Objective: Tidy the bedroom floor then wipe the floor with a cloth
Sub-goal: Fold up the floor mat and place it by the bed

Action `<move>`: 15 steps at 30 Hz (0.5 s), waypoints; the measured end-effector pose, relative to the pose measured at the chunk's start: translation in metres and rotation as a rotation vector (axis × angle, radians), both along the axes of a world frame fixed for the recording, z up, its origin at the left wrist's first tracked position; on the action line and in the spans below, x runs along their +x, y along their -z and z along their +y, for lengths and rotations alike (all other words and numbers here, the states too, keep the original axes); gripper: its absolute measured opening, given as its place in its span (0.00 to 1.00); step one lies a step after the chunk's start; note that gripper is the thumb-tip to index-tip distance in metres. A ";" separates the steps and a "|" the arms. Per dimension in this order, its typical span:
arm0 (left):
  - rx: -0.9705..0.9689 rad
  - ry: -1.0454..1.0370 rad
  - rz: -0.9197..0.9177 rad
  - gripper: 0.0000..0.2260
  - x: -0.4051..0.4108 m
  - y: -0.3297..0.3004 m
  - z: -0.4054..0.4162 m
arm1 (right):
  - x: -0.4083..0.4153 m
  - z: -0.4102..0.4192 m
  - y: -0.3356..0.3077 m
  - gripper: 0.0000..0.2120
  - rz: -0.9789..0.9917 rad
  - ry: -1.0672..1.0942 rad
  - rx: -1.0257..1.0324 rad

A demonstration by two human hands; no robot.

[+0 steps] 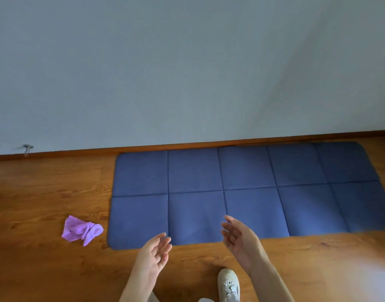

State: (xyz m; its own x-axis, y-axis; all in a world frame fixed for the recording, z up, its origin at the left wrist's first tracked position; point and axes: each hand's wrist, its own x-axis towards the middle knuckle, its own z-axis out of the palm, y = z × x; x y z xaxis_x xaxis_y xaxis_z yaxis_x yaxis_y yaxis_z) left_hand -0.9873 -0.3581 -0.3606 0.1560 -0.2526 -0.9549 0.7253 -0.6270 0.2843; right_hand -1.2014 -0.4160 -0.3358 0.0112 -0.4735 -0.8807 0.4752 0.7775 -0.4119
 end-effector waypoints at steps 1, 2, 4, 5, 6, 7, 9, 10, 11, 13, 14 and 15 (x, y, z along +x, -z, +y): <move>0.004 0.059 -0.017 0.09 0.008 0.010 -0.003 | 0.008 -0.002 0.013 0.09 0.004 0.019 0.002; 0.008 0.128 -0.044 0.08 0.016 0.021 -0.006 | 0.017 -0.005 0.026 0.09 0.011 0.032 0.009; 0.034 0.260 -0.108 0.06 0.034 0.047 -0.008 | 0.039 -0.003 0.055 0.08 0.025 0.048 0.041; 0.037 0.321 -0.127 0.06 0.043 0.062 -0.009 | 0.049 -0.001 0.072 0.08 0.024 0.057 0.058; 0.032 0.379 -0.136 0.06 0.054 0.079 -0.010 | 0.059 0.001 0.091 0.08 0.019 0.066 0.071; 0.027 0.421 -0.132 0.06 0.066 0.098 -0.009 | 0.069 0.005 0.112 0.07 0.016 0.080 0.087; 0.029 0.430 -0.078 0.05 0.089 0.141 -0.007 | 0.086 0.012 0.153 0.07 0.016 0.106 0.134; 0.042 0.405 -0.048 0.06 0.101 0.162 -0.005 | 0.092 0.016 0.173 0.06 0.017 0.112 0.160; 0.069 0.374 -0.038 0.06 0.112 0.185 -0.002 | 0.098 0.022 0.194 0.06 0.020 0.112 0.181; 0.097 0.333 -0.056 0.07 0.127 0.229 0.007 | 0.105 0.033 0.233 0.06 0.039 0.101 0.205; 0.093 0.314 -0.068 0.08 0.132 0.249 0.011 | 0.107 0.038 0.252 0.06 0.054 0.098 0.208; 0.094 0.296 -0.086 0.08 0.134 0.269 0.018 | 0.109 0.044 0.271 0.06 0.071 0.094 0.207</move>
